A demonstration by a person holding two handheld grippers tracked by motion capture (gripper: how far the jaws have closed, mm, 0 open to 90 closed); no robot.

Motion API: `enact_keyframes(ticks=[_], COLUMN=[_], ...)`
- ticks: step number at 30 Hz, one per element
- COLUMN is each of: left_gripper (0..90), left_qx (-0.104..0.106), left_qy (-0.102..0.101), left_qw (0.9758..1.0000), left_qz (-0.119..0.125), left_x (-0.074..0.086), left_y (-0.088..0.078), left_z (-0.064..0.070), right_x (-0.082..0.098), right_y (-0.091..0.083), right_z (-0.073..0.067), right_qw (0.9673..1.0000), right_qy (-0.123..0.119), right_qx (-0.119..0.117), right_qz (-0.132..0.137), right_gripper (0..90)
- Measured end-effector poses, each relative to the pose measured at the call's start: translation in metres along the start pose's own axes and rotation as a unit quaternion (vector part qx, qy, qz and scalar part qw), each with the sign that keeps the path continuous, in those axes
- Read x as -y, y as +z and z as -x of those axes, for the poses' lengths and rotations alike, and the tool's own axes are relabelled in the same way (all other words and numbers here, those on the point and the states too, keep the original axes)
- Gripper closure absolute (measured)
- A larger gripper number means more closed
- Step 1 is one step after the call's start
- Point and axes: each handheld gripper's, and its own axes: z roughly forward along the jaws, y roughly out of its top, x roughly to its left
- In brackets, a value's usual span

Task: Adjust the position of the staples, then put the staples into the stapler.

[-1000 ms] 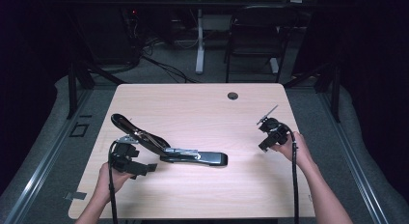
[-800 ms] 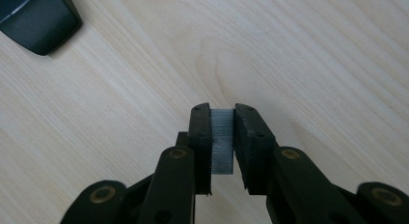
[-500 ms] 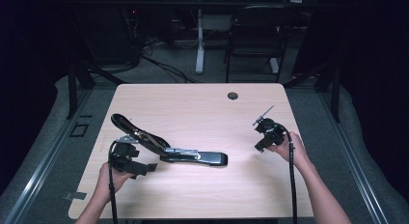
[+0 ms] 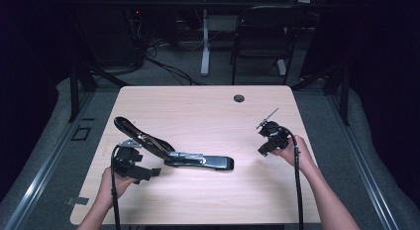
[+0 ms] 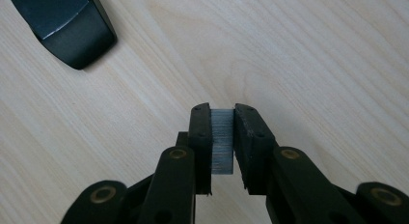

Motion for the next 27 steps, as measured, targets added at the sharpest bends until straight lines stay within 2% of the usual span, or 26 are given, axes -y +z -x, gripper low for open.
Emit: enact_keyframes(ticks=[6,10,11,14,19,23,27], left_gripper=[0.5,0.5,0.5,0.4,0.4,0.5,0.5], left_qx=[0.003,0.004,0.004,0.003,0.001,-0.004,-0.006], left_qy=[0.000,-0.003,-0.003,-0.007,-0.009,-0.019,-0.020], left_qw=[1.0000,1.0000,1.0000,1.0000,1.0000,0.9998,0.9998], left_qz=[-0.001,0.000,0.001,0.001,-0.001,-0.001,0.000], left_x=[0.000,0.001,0.001,0.002,0.002,0.003,0.004], left_y=[0.001,0.000,-0.001,-0.001,-0.002,-0.001,-0.002], left_z=[-0.001,0.000,0.000,-0.001,-0.002,-0.006,-0.007], right_x=[0.000,-0.002,-0.002,-0.004,-0.006,-0.007,-0.009], right_y=[0.001,0.000,0.001,0.000,0.000,-0.001,-0.003], right_z=[-0.001,-0.003,-0.005,-0.005,-0.009,-0.010,-0.013], right_qw=[0.9999,1.0000,0.9998,1.0000,0.9998,0.9997,0.9997], right_qy=[0.006,0.000,0.006,-0.005,-0.010,-0.012,-0.022], right_qx=[-0.004,-0.005,-0.006,-0.004,-0.011,-0.012,-0.005], right_qz=[0.007,0.004,0.015,0.007,0.013,0.018,0.013], right_gripper=[78.1,78.2,78.2,78.2,78.2,78.2,78.2])
